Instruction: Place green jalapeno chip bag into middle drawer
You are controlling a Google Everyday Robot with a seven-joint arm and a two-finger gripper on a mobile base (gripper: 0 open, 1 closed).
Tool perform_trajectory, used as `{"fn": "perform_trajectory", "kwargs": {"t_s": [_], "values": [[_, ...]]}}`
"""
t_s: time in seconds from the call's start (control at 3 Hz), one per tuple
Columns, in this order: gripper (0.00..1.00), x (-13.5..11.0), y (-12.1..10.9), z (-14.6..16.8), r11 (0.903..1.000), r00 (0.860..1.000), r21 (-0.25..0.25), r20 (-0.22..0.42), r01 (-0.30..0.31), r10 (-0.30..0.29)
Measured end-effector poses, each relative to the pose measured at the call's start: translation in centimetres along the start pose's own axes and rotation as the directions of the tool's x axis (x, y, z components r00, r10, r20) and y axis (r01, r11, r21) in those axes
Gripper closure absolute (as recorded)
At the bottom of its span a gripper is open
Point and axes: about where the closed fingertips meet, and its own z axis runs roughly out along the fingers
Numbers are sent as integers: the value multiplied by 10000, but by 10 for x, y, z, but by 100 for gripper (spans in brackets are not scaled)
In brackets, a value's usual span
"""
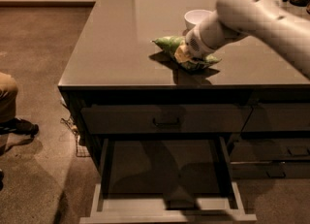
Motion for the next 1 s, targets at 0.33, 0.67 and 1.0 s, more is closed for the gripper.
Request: {"fn": "perform_trajectory", "kwargs": {"t_s": [0.33, 0.67, 1.0], "values": [[100, -22, 19, -71, 9956, 9841, -759, 1729, 547, -409], [100, -34, 38, -123, 9763, 9447, -1580, 3146, 1480, -923], [100, -34, 38, -122, 9764, 9455, -1582, 3126, 1467, -914]]}}
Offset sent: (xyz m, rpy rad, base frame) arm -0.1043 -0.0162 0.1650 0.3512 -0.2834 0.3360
